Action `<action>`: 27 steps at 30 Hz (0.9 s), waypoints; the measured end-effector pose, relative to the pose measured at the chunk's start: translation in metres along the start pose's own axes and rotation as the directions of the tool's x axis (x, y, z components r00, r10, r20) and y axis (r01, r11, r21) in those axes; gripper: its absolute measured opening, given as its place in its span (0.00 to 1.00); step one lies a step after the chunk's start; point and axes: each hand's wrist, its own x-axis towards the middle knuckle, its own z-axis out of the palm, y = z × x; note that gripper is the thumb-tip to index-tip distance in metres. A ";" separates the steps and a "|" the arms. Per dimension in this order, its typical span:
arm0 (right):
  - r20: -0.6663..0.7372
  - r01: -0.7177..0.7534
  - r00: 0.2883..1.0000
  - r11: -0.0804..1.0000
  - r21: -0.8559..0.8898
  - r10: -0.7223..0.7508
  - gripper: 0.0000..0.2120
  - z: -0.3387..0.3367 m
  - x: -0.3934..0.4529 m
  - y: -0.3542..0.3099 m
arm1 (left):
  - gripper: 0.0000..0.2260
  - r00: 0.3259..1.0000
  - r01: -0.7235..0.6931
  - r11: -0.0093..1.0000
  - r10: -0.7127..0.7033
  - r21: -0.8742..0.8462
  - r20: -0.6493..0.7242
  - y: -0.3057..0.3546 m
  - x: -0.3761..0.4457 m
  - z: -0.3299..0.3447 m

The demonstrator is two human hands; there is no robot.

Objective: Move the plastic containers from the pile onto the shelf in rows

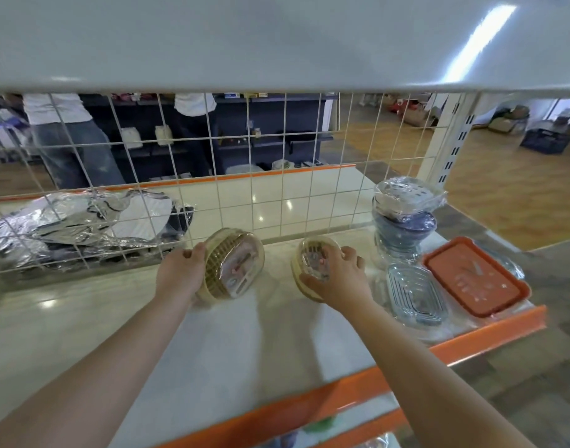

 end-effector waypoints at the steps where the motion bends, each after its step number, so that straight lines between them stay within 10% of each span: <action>1: 0.011 -0.030 1.000 0.999 0.013 0.029 0.37 0.002 0.002 0.000 | 0.21 1.000 -0.004 0.999 0.003 -0.044 -0.012 0.001 -0.001 0.001; 14: 0.000 -0.144 0.989 0.972 0.185 0.146 0.44 0.016 0.011 0.005 | 0.23 0.924 0.318 0.920 -0.247 -0.230 0.291 -0.012 0.003 0.004; 27: -0.206 0.085 0.978 0.964 0.252 -0.033 0.51 -0.001 -0.054 0.005 | 0.09 0.885 0.419 0.672 -0.150 -0.611 0.442 -0.007 -0.060 0.002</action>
